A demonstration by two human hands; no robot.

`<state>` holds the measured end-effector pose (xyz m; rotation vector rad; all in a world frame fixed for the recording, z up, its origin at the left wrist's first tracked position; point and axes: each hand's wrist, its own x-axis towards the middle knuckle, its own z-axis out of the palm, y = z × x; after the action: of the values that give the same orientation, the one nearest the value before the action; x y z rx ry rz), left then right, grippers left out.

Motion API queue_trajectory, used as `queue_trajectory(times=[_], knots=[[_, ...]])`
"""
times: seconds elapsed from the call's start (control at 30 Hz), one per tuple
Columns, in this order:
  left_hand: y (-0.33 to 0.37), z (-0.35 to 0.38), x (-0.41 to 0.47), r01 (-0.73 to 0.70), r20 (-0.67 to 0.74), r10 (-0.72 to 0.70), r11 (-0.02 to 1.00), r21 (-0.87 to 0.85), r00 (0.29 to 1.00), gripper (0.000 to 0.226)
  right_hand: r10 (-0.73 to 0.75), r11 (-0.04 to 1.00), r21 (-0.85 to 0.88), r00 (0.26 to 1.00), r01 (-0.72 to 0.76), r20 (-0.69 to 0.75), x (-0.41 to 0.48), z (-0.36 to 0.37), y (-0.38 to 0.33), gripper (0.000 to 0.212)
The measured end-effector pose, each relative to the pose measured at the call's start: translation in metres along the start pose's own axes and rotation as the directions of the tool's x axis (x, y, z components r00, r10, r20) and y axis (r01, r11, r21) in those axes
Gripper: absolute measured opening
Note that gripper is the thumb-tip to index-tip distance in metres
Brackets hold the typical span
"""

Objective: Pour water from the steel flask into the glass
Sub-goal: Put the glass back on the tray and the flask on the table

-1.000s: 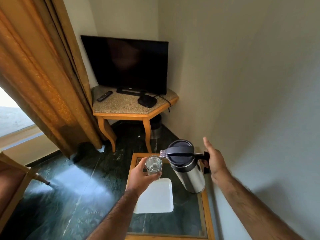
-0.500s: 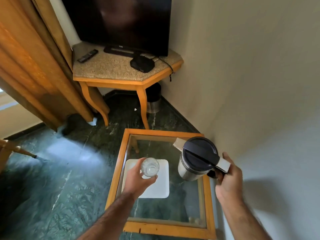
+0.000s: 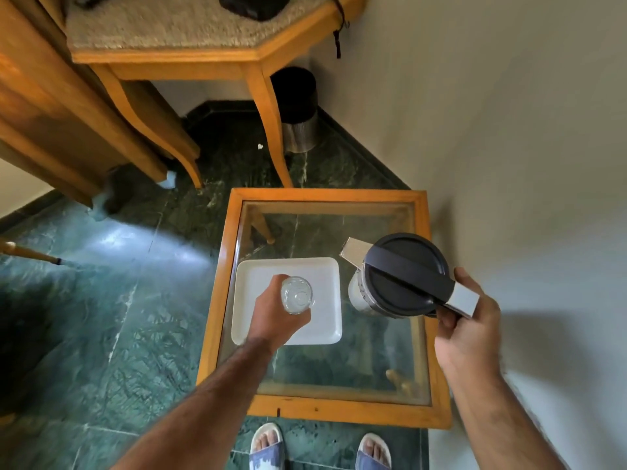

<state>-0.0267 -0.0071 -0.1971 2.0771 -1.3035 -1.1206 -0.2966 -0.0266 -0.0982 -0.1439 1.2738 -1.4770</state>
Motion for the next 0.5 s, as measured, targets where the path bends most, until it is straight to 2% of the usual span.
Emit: queue_trajectory(times=[0.13,0.3,0.5], knots=[[-0.015,0.017,0.013,0.020,0.034,-0.021,0.998,0.052,0.999,0.077,0.019,1.000,0.002,0.998,-0.019,-0.059,0.014,-0.013,0.012,0.057],[-0.031,0.033,0.026,0.023,0.069,-0.032,0.991,0.134,0.997,0.078,0.021,1.000,-0.015,0.995,-0.023,-0.093,0.024,-0.022,0.023,0.037],[-0.040,0.037,0.032,0.042,0.075,-0.053,0.989,0.143,0.996,0.074,0.066,0.998,-0.004,0.991,-0.067,-0.118,0.030,-0.027,0.031,0.047]])
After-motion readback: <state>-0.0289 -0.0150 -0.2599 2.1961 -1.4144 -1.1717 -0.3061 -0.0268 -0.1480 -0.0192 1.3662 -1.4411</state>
